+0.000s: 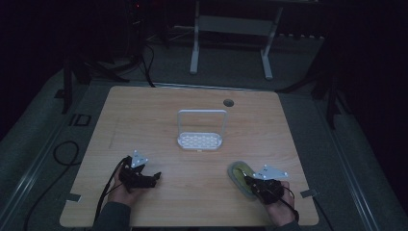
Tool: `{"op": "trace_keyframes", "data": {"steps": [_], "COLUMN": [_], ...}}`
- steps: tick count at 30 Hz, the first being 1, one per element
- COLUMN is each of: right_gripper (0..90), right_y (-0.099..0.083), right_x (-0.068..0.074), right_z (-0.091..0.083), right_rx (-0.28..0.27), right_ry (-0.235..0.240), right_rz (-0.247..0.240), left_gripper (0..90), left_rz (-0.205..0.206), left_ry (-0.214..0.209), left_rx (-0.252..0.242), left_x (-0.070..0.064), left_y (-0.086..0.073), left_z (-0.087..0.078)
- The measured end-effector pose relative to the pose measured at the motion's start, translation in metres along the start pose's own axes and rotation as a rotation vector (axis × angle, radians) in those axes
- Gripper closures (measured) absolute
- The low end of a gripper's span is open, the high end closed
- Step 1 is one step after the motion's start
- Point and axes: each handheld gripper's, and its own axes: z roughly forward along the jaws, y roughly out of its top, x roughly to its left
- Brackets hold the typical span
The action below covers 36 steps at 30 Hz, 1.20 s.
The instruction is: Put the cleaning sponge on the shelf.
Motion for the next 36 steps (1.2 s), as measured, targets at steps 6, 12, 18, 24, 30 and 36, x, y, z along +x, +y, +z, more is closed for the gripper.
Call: {"op": "trace_keyframes", "data": {"steps": [6, 12, 18, 24, 30, 36], "right_gripper": [90.0, 90.0, 85.3, 76.5, 70.4, 66.5], "right_y": [0.000, 0.006, 0.017, 0.030, 0.040, 0.048], "right_x": [-0.009, -0.017, -0.025, -0.035, -0.041, -0.046], "right_z": [-0.001, -0.002, -0.015, -0.022, -0.019, -0.014], "right_rx": [0.016, 0.025, 0.000, 0.039, 0.097, 0.147], "right_ry": [-0.018, -0.031, 0.033, 0.065, 0.082, 0.109], "right_rz": [-0.025, -0.042, -0.049, -0.104, -0.161, -0.190], "left_gripper": [11.8, 11.8, 11.8, 11.8, 11.8, 11.8], "left_rz": [0.002, 0.001, -0.001, 0.000, -0.002, -0.002], "left_ry": [0.001, 0.001, 0.001, 0.002, 0.001, 0.001], "left_rx": [0.000, 0.001, 0.000, 0.000, 0.000, 0.000], "left_x": [0.000, 0.000, 0.000, 0.000, 0.000, 0.000], "left_y": [0.000, 0.000, 0.000, 0.000, 0.000, 0.000], "left_z": [0.000, 0.000, 0.000, 0.000, 0.000, 0.000]}}
